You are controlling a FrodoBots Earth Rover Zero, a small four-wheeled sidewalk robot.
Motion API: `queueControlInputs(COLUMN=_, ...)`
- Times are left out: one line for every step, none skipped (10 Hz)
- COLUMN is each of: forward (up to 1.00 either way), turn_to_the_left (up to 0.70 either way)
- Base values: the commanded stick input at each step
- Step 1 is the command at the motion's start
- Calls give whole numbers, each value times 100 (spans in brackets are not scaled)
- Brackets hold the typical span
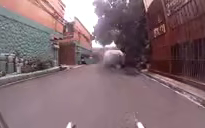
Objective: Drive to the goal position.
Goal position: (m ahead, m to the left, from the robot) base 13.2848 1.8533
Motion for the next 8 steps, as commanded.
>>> queueControlInputs(forward=70, turn_to_the_left=0)
queueControlInputs(forward=70, turn_to_the_left=0)
queueControlInputs(forward=70, turn_to_the_left=0)
queueControlInputs(forward=70, turn_to_the_left=0)
queueControlInputs(forward=70, turn_to_the_left=0)
queueControlInputs(forward=70, turn_to_the_left=0)
queueControlInputs(forward=70, turn_to_the_left=0)
queueControlInputs(forward=70, turn_to_the_left=0)
